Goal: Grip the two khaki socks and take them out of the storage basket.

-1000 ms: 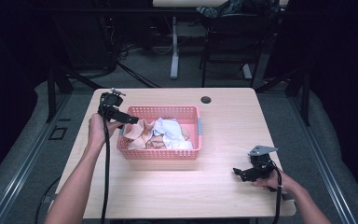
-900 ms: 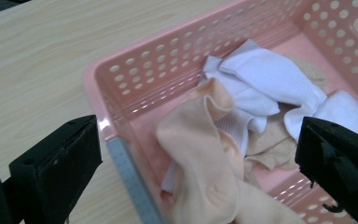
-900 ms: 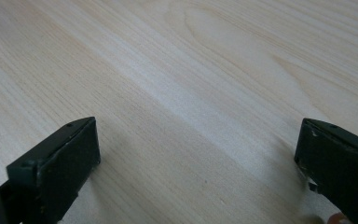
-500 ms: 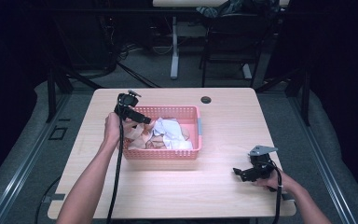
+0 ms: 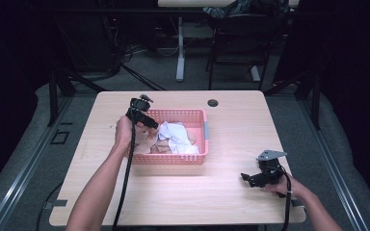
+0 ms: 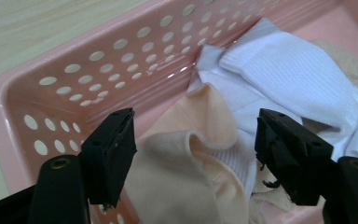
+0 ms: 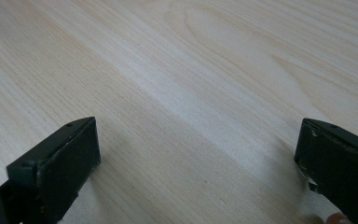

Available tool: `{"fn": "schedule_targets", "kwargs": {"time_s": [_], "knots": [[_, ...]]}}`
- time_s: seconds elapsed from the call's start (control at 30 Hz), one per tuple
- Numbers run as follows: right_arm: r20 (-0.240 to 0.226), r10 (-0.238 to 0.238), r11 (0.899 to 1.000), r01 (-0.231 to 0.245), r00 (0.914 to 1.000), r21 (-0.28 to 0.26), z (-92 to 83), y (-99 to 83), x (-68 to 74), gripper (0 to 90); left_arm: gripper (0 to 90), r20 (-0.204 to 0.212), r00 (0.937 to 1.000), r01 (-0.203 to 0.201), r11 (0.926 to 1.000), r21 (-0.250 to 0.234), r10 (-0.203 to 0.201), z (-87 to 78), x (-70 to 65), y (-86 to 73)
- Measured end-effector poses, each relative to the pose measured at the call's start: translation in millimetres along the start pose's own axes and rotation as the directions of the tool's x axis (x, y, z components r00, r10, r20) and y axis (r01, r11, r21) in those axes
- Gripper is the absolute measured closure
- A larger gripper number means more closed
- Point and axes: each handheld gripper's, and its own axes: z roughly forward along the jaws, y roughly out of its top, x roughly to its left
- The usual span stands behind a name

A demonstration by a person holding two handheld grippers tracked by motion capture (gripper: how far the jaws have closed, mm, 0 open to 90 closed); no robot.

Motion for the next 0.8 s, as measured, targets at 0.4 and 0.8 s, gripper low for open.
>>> {"fn": "schedule_targets", "kwargs": {"time_s": [0.4, 0.8], "knots": [[-0.001, 0.0, 1.0, 0.0, 1.0, 0.0, 0.0, 0.0, 0.0, 0.0, 53.4, -0.043, 0.9985, 0.037, 0.9971, 0.067, -0.034, 8.1, 5.4, -2.7], [0.002, -0.001, 1.0, 0.001, 1.0, 0.001, 0.0, 0.0, 0.0, 0.0, 81.0, -0.036, 0.9987, 0.039, 0.9962, 0.077, -0.036, 12.8, 8.9, -6.6]]}}
